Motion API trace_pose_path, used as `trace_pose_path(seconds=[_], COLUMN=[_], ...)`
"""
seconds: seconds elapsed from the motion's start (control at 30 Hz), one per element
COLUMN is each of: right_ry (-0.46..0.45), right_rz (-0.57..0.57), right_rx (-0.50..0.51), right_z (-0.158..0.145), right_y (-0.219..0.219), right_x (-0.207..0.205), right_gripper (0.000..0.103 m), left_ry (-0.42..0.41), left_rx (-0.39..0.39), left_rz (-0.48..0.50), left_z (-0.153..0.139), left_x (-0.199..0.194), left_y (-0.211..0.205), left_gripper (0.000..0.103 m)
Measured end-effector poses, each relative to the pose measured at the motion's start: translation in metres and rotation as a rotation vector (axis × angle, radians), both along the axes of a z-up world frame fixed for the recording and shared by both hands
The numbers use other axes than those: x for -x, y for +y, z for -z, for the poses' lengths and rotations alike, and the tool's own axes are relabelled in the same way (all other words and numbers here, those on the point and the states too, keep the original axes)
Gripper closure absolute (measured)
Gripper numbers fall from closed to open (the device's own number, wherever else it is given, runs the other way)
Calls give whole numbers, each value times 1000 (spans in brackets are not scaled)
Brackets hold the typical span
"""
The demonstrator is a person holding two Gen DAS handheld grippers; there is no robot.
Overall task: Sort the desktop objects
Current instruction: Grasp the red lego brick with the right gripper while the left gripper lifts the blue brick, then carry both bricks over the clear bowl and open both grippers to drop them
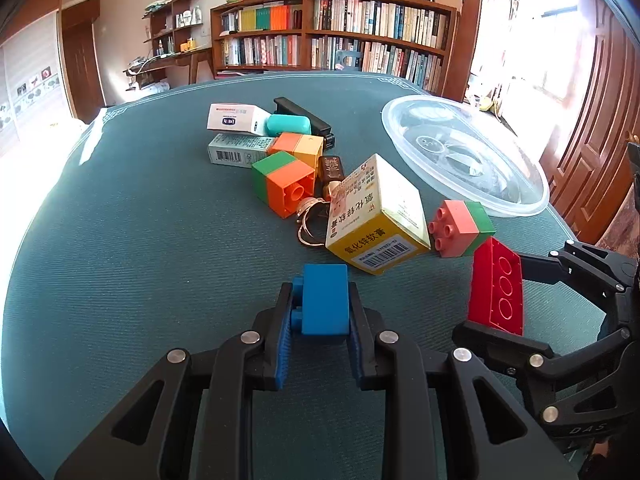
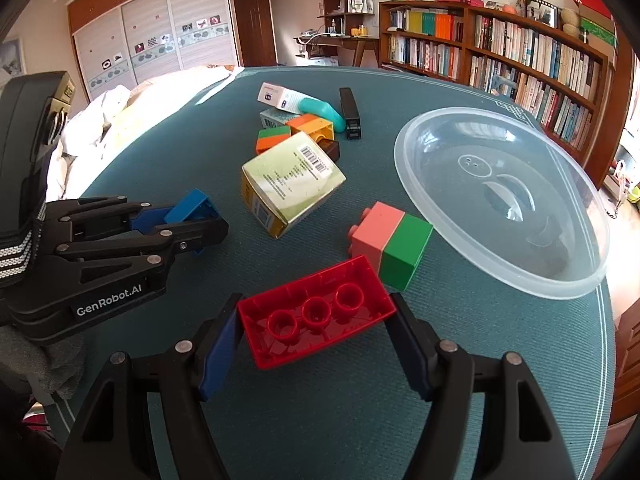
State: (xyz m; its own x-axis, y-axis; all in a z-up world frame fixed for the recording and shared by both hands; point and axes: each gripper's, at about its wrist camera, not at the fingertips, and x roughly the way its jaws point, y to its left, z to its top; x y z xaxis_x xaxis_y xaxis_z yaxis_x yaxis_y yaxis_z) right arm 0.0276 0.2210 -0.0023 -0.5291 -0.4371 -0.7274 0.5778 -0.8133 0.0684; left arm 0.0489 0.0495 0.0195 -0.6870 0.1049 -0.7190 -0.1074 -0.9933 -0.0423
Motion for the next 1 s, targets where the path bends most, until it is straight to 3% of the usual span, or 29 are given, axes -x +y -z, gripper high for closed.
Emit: trace_pose_path(seconds=[0.23,0.5,0.77,1.0], right_ry=[75,136,113,49], right_rz=[34,247,384,373], right_rx=[96,131,-7,-158], right_z=[-31,-49,-37,-2], right_y=[16,61,80,79], right_x=[-4,34,108,114], right_gripper=[29,29,29,29], left_ry=[39,86,117,140], left_rx=[-16,-23,-37,-51], left_rz=[5,62,107,133], left_z=[-17,-41,-56,-65], left_x=[-2,11,24,40], left_y=[3,17,37,53], left_gripper=[77,77,77,77])
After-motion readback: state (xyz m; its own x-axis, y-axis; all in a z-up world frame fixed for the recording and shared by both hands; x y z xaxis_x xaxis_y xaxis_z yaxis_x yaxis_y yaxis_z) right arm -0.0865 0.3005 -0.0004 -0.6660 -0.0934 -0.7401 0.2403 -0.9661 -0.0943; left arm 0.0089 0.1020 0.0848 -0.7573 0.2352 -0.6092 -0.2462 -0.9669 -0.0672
